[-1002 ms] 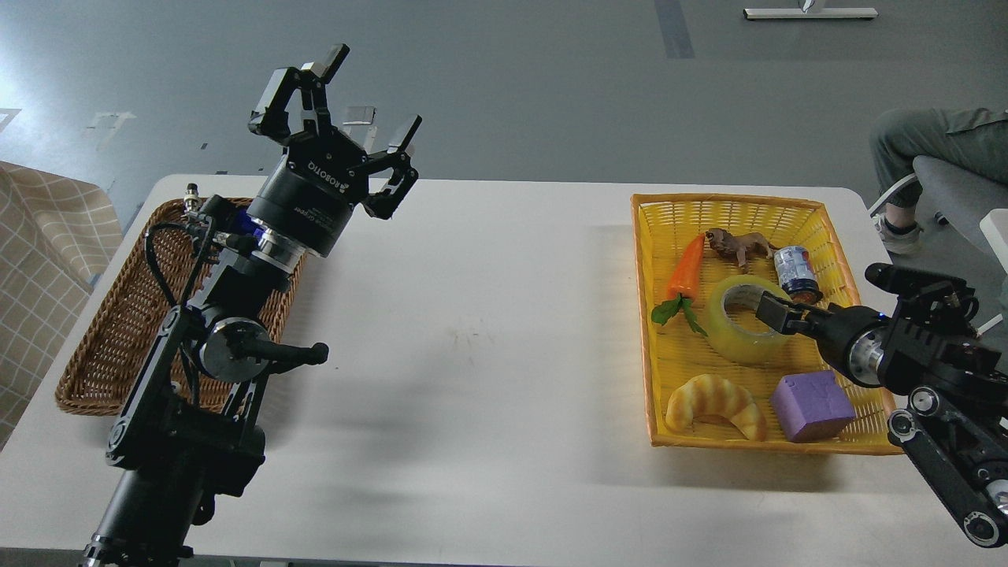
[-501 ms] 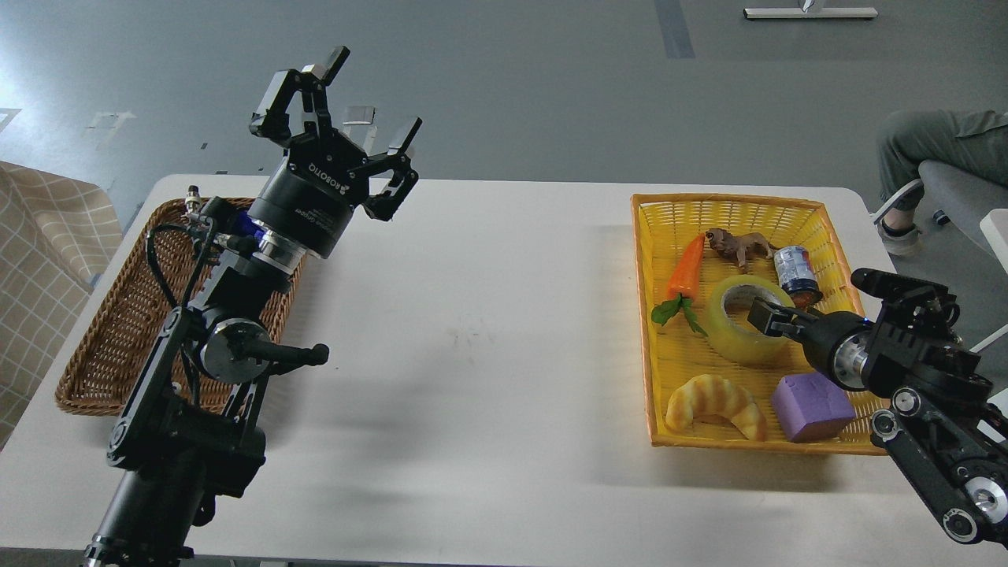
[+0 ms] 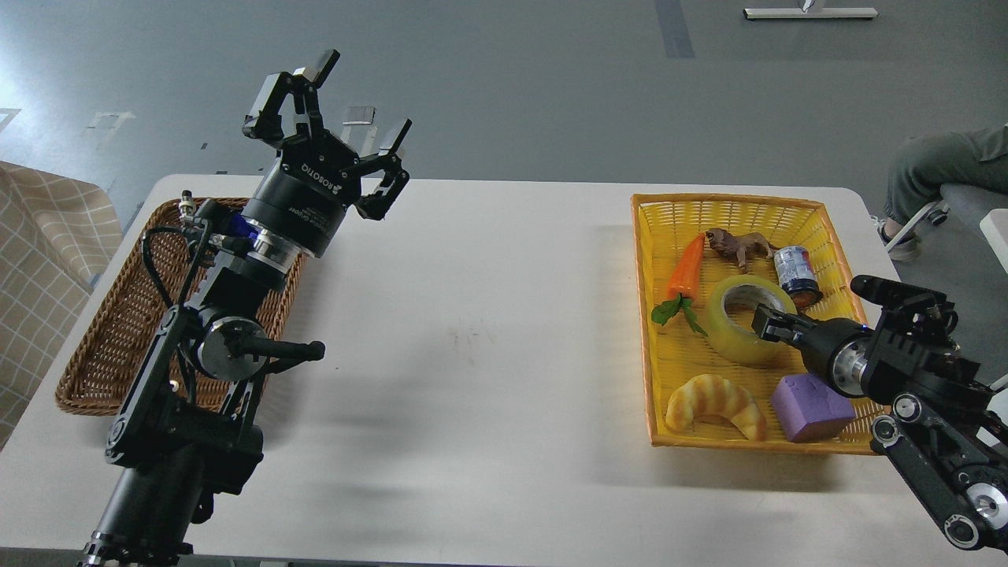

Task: Place and transfer tape with both arms
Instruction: 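Grasp the tape roll with the right gripper and lift it, then carry the tape roll out of the basket and set it on the table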

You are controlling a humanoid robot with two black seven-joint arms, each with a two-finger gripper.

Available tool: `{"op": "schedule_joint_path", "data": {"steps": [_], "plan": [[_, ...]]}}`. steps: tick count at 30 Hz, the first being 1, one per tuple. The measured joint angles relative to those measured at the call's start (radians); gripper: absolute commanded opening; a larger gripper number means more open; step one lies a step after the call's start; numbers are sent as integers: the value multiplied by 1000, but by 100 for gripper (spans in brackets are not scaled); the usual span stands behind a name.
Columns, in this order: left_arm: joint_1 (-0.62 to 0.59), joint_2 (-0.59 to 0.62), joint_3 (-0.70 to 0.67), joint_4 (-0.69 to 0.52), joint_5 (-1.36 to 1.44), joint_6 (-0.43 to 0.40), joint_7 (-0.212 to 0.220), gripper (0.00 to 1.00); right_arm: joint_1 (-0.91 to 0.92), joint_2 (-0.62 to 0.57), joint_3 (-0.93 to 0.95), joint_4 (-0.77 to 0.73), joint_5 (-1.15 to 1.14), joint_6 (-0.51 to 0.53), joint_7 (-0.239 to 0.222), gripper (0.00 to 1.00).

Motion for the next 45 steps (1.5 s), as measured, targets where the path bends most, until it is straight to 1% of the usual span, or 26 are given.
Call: {"op": "schedule_joint_path", "data": {"steps": [1, 2, 6, 11, 14, 16, 19, 27, 30, 34, 37, 42, 45], "plan": [[0, 0, 0, 0, 0, 1, 0, 98, 0, -2, 0, 0, 0, 1, 1, 24], [0, 0, 0, 0, 0, 1, 0, 98, 0, -3, 1, 0, 0, 2, 3, 23], [0, 0, 0, 0, 0, 2, 0, 98, -1, -4, 2, 3, 2, 3, 13, 22], [0, 1, 0, 3, 0, 4, -1, 98, -13, -10, 4, 5, 38, 6, 51, 19], [1, 1, 0, 8, 0, 4, -1, 98, -17, -13, 6, 8, 46, 9, 57, 19], [1, 0, 0, 12, 0, 4, -1, 98, -20, -16, 10, 11, 48, 11, 58, 17], [1, -4, 0, 21, 2, 5, -2, 98, -22, -45, 20, 32, 60, 14, 63, 17], [-5, -6, 0, 35, 0, 6, -2, 98, -14, -176, 46, 113, 151, 33, 75, 16], [-7, -9, 0, 38, 0, 6, -2, 98, 6, -192, 53, 123, 175, 48, 77, 14], [-7, -8, 0, 38, 0, 6, -2, 98, 91, -191, 55, 122, 186, 71, 78, 12], [-10, -7, 0, 38, 0, 6, -2, 98, 182, -167, 44, 110, 187, 84, 78, 13], [-10, -5, 0, 39, 1, 6, -2, 98, 360, -68, -8, 63, 188, 87, 71, 13], [-10, -3, -1, 38, 1, 6, -2, 98, 454, -4, -90, 31, 187, 87, 68, 12]]}}
